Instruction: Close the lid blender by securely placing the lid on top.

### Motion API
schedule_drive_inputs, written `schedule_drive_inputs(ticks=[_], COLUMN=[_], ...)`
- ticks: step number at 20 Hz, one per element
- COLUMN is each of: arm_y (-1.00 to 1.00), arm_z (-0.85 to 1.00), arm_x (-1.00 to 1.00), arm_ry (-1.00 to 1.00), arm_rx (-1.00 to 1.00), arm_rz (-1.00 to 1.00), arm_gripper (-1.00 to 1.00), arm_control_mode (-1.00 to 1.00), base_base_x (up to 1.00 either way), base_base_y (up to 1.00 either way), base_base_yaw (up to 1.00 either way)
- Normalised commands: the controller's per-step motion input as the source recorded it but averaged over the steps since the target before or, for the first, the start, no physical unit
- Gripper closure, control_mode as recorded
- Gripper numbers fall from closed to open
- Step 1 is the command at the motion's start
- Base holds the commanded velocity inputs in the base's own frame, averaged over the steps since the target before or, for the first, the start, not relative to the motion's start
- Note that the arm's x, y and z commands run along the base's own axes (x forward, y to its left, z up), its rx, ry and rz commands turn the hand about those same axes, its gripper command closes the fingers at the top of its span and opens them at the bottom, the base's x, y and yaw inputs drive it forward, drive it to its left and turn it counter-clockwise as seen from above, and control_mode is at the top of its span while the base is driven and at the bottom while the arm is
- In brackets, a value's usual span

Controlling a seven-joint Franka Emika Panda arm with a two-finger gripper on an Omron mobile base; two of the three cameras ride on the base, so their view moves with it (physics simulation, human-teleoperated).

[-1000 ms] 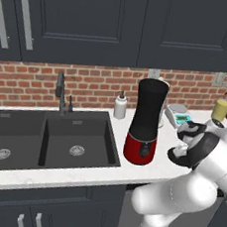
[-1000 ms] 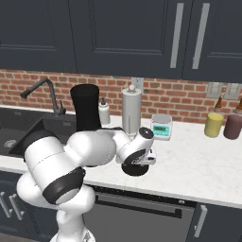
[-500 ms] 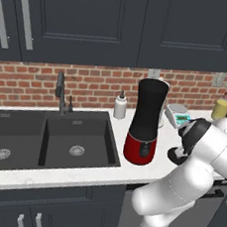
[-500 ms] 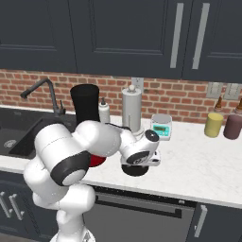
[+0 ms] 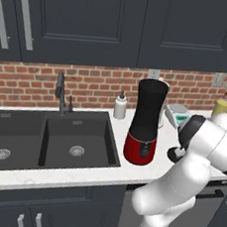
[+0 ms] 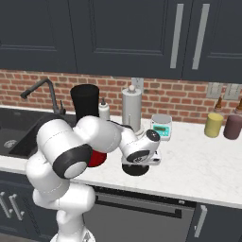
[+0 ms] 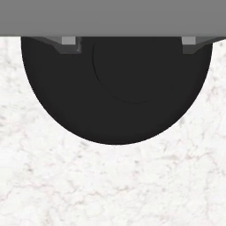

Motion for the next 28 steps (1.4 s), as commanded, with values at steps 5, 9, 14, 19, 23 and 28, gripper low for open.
schedule_drive_inputs(ticks=[5,9,14,19,23,28], arm_y=[0.01,0.0,0.02,0.0,0.0,0.0], arm_z=[-0.15,0.0,0.02,0.35,0.65,0.83], arm_x=[0.07,0.02,-0.17,-0.32,-0.33,-0.29], arm_ry=[0.0,0.0,-0.01,-0.03,-0.01,0.0], arm_rx=[0.0,0.0,0.0,0.0,0.0,0.0], arm_rz=[0.01,0.0,0.08,0.06,0.0,0.0], arm_gripper=[1.0,1.0,1.0,1.0,1.0,1.0], arm_control_mode=[-1.0,-1.0,-1.0,-1.0,-1.0,-1.0], base_base_x=[0.0,0.0,0.0,0.0,0.0,0.0], base_base_y=[0.0,0.0,0.0,0.0,0.0,0.0], base_base_yaw=[0.0,0.0,0.0,0.0,0.0,0.0])
